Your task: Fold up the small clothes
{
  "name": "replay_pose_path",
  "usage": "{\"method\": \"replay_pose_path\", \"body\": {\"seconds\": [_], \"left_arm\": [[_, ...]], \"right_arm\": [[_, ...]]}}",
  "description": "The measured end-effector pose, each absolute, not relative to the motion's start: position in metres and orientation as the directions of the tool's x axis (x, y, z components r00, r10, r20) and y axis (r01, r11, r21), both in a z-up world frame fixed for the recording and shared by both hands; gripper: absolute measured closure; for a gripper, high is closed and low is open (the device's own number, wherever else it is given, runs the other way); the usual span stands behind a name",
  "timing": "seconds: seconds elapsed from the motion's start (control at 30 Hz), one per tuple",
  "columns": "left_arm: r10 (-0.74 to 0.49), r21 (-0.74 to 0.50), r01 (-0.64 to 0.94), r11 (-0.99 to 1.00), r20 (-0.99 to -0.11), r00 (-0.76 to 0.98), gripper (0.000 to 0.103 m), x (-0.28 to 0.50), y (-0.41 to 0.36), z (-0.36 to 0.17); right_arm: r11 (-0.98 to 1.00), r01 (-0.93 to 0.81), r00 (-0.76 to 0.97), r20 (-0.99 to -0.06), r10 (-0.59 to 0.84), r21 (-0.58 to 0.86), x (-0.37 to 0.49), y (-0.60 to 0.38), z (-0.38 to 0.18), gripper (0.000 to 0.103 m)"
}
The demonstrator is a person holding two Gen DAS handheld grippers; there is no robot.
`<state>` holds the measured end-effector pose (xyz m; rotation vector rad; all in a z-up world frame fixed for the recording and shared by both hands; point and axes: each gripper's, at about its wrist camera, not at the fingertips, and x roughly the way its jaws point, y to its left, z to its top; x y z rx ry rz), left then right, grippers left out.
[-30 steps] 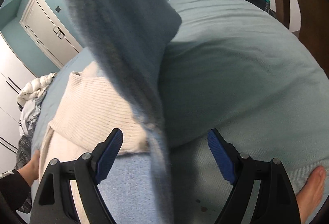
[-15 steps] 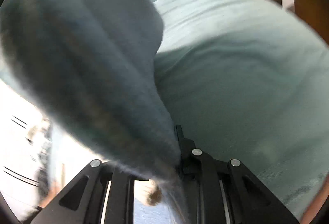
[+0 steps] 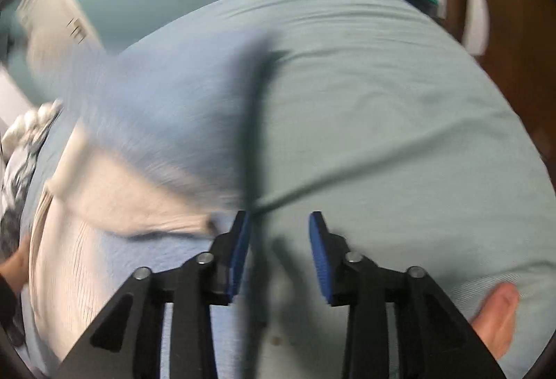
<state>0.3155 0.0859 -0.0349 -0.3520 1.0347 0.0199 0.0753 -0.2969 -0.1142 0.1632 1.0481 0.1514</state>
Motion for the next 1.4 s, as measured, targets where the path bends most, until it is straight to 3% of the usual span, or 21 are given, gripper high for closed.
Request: {"method": "replay_pose_path", "body": {"seconds": [0.07,0.17,0.23,0.27,0.3,0.37,0.5,0.6,0.7,0.8,0.87,0.9,0.93,1.07,1.17,1.2,1.3,1.4], "left_arm": [[-0.121,-0.23,-0.244,0.942,-0.912,0.391,0.095,0.309,0.12,-0.101],[-0.233,-0.297,-0.335,0.894,-0.948,0.217,0.093,0.293,0.153,-0.173],[-0.307,-0.361,-0.364,0.858,-0.931,0.199,0.083,0.28,0.163,-0.189],[-0.323,-0.381,-0.356,0.853,-0.922,0.212,0.064,0.278,0.164,-0.186],[-0.337,-0.4,-0.343,0.85,-0.913,0.229,0.028,0.275,0.165,-0.182],[-0.332,-0.421,-0.315,0.851,-0.895,0.298,0.0,0.27,0.159,-0.152],[-0.299,-0.389,-0.22,0.895,-0.888,0.35,0.0,0.262,0.137,-0.1],[-0.239,-0.301,-0.129,0.945,-0.904,0.355,0.0,0.255,0.127,-0.09],[-0.176,-0.192,-0.017,0.981,-0.928,0.329,0.0,0.252,0.105,-0.11],[-0.08,-0.072,0.039,0.997,-0.955,0.286,0.0,0.251,0.092,-0.146],[-0.05,-0.044,0.027,0.999,-0.959,0.281,0.0,0.253,0.094,-0.158],[-0.048,-0.046,0.013,0.999,-0.959,0.28,0.0,0.254,0.097,-0.162],[-0.054,-0.056,0.0,0.998,-0.958,0.28,0.0,0.255,0.099,-0.166],[-0.098,-0.11,-0.021,0.994,-0.946,0.31,0.0,0.254,0.11,-0.159],[-0.128,-0.155,-0.049,0.987,-0.925,0.358,0.0,0.252,0.129,-0.146],[-0.131,-0.172,-0.084,0.981,-0.922,0.366,0.0,0.25,0.139,-0.145],[-0.152,-0.213,-0.161,0.964,-0.934,0.324,0.0,0.252,0.158,-0.158],[-0.178,-0.23,-0.176,0.957,-0.947,0.268,0.0,0.248,0.163,-0.177]], "right_arm": [[0.975,-0.014,0.491,-0.847,0.201,0.223,0.075,-0.306,-0.117,0.061],[0.966,-0.018,0.454,-0.859,0.236,0.256,0.084,-0.299,-0.12,0.059],[0.964,-0.06,0.425,-0.867,0.26,0.26,0.098,-0.289,-0.119,0.059],[0.961,-0.084,0.418,-0.866,0.273,0.263,0.1,-0.283,-0.117,0.059],[0.963,-0.106,0.413,-0.87,0.268,0.247,0.103,-0.275,-0.113,0.059],[0.973,-0.138,0.409,-0.884,0.226,0.186,0.106,-0.258,-0.111,0.059],[0.969,-0.243,0.469,-0.868,0.162,0.05,0.106,-0.237,-0.088,0.059],[0.95,-0.301,0.509,-0.829,0.23,0.079,0.105,-0.225,-0.065,0.059],[0.916,-0.395,0.443,-0.861,0.249,0.062,0.103,-0.203,-0.079,0.059],[0.87,-0.468,0.414,-0.908,0.058,-0.158,0.106,-0.175,-0.119,0.059],[0.851,-0.479,0.419,-0.908,0.005,-0.216,0.106,-0.172,-0.134,0.064],[0.842,-0.487,0.427,-0.904,0.0,-0.23,0.106,-0.172,-0.138,0.077],[0.839,-0.494,0.438,-0.899,0.014,-0.228,0.105,-0.174,-0.135,0.082],[0.861,-0.473,0.51,-0.855,0.096,-0.186,0.089,-0.207,-0.102,0.087],[0.869,-0.457,0.512,-0.855,0.08,-0.192,0.084,-0.231,-0.099,0.092],[0.867,-0.448,0.503,-0.863,0.043,-0.218,0.083,-0.237,-0.105,0.103],[0.857,-0.415,0.44,-0.892,-0.105,-0.306,0.088,-0.253,-0.138,0.103],[0.944,-0.311,0.368,-0.93,0.01,-0.113,0.096,-0.28,-0.134,0.103]]}}
